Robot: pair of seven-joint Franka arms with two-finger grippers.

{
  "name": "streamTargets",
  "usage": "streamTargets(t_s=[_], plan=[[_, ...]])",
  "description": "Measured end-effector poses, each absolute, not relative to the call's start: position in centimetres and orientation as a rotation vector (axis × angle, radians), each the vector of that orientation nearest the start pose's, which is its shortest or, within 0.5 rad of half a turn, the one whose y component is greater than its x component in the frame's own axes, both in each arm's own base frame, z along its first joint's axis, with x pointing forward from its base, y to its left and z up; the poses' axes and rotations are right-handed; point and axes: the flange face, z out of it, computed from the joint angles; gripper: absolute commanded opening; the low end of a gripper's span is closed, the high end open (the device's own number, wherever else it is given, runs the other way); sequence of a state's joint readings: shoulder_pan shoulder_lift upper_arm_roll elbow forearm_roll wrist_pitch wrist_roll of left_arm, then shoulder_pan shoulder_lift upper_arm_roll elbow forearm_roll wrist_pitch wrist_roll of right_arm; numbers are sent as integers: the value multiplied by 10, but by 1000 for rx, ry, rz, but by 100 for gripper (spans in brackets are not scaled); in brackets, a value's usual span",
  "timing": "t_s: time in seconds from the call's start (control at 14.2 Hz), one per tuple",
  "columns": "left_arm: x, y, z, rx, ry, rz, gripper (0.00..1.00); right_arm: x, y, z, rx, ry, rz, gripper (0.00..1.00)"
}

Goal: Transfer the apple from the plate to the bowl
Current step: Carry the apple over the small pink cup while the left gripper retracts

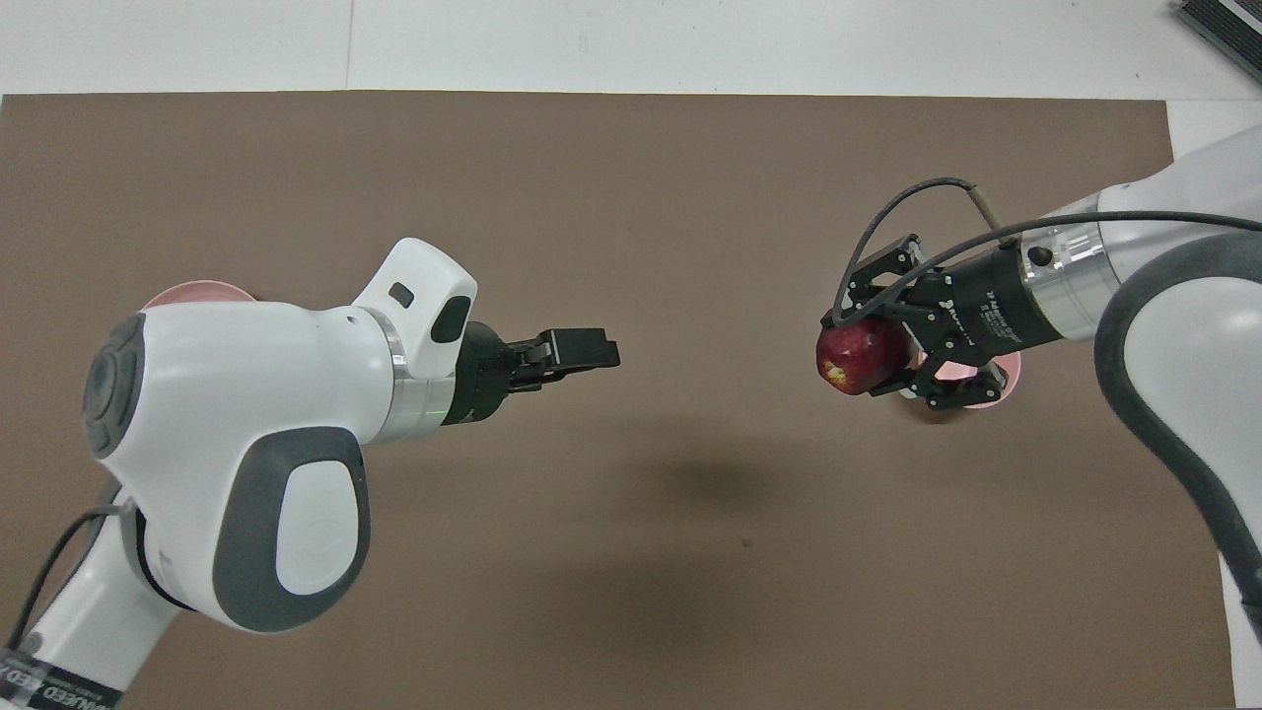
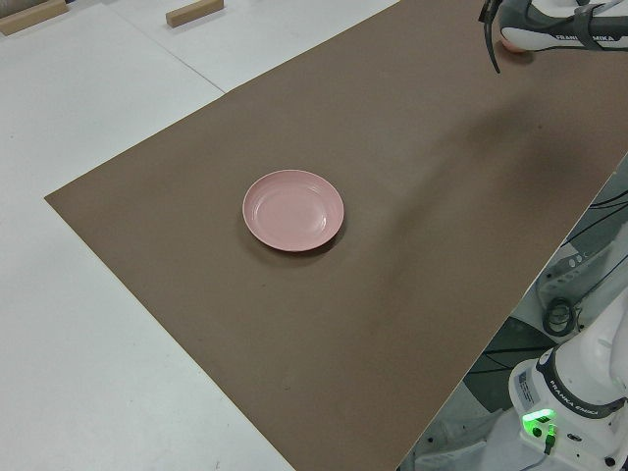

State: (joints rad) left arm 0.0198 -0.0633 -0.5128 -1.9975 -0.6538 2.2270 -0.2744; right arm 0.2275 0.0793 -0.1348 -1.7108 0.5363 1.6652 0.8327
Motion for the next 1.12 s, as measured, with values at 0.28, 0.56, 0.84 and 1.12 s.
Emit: streamTargets(t_s=[0.28, 0.56, 0.84, 1.12], plan=[[502, -226, 500, 2842, 38, 9, 100, 575, 63, 513, -2752, 813, 316, 0], [522, -165, 515, 3076, -47, 89, 100, 596, 15, 476, -2923, 591, 165, 0], [537, -118, 577, 3148, -162, 118, 100, 612, 5, 438, -2994, 493, 131, 0], [535, -53, 649, 3149, -219, 110, 100, 609, -7, 398, -3031, 395, 155, 0]])
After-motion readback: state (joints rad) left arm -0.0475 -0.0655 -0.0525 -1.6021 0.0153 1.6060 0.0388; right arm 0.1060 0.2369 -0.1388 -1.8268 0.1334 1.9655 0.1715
